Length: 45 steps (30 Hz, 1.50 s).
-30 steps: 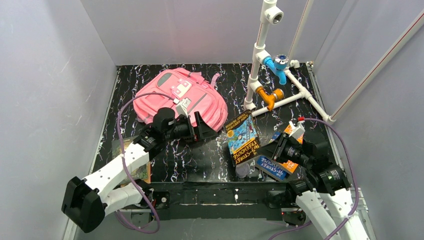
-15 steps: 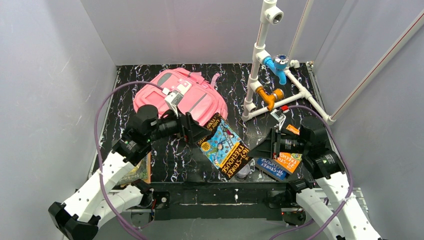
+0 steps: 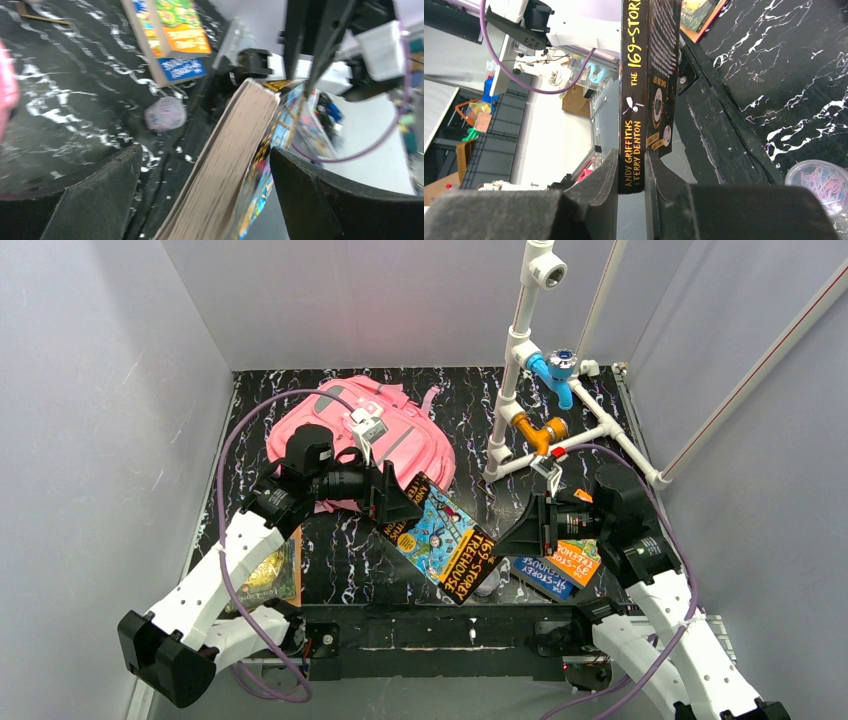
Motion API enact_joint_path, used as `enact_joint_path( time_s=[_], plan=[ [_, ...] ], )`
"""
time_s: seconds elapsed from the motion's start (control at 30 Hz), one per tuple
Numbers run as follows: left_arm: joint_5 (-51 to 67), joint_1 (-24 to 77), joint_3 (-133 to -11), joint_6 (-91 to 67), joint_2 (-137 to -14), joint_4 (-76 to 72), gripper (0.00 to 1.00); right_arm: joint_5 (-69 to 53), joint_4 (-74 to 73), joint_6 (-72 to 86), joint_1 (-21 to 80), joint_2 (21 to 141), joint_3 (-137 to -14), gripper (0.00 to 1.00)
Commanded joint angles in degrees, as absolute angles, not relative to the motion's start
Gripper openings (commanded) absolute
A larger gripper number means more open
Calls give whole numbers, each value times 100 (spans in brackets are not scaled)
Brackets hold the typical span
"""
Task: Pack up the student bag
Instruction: Pick up the book from the center of the board.
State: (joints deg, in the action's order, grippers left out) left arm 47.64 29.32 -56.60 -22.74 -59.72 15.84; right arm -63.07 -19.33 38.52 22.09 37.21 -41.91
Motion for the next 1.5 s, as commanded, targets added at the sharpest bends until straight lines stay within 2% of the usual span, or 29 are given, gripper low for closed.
enact_joint_path(
  time_s=[0.0,0.07,0.23,0.33,0.37,0.47,0.6,0.63,0.67,0.7,0.73,0.77,0.8,0.9,1.0,1.1,1.27,1.4,1.47],
  plan=[
    [6570,2865,-5313,-3186,-5942,286,98,-6665,-1355,3775,2448,3737,-4466,1],
    [7033,2866,-5134,-3644,-5979,-271,98,-6643,-1390,3745,2564,3816,-4497,1],
    [7387,2868,-5060,-3676,-5903,-218,95,-6576,-1512,3539,2767,4004,-4555,1],
    [7460,2866,-5033,-3755,-5809,-224,84,-6496,-1732,3301,2837,4121,-4664,1],
    [7468,2865,-5014,-3831,-5803,-227,74,-6492,-1739,3265,2839,4163,-4689,1],
    [7526,2866,-4870,-3935,-5778,-204,56,-6483,-1808,3115,2847,4267,-4736,1],
    [7310,2848,-4832,-3903,-5727,-36,12,-6330,-1816,3068,2848,4359,-4731,1],
    [7176,2848,-4867,-3954,-5744,137,5,-6178,-1860,3072,2848,4374,-4760,1],
    [6955,2849,-4891,-4070,-5764,152,0,-5926,-1910,3072,2848,4391,-4796,5],
    [6865,2844,-4902,-4219,-5784,108,0,-5704,-1953,3101,2848,4405,-4814,23],
    [6680,2840,-4893,-4358,-5795,48,0,-5538,-1873,3214,2848,4379,-4763,46],
    [6546,2839,-4851,-4547,-5788,-209,0,-5355,-1594,3521,2848,4300,-4579,62],
    [6360,2840,-4828,-4663,-5775,-270,0,-5189,-1191,3872,2848,4205,-4368,72],
    [5764,2844,-4804,-4914,-5694,-348,0,-4989,115,4864,2863,3967,-3650,90],
    [5528,2839,-4716,-5205,-5540,-820,0,-4619,983,5559,2958,3818,-3112,98],
    [5415,2813,-4634,-5410,-5451,-1283,0,-4284,1297,5806,3190,3769,-2848,98],
    [5502,2730,-4704,-5369,-5665,-1292,0,-4115,2046,6170,3543,3902,-2667,80],
    [6002,2549,-4649,-5407,-6023,-1245,0,-4004,2276,6292,3577,3899,-2563,46],
    [5959,2399,-4549,-5214,-6088,-1044,0,-3695,1897,6130,3577,3801,-2543,25]
  ],
)
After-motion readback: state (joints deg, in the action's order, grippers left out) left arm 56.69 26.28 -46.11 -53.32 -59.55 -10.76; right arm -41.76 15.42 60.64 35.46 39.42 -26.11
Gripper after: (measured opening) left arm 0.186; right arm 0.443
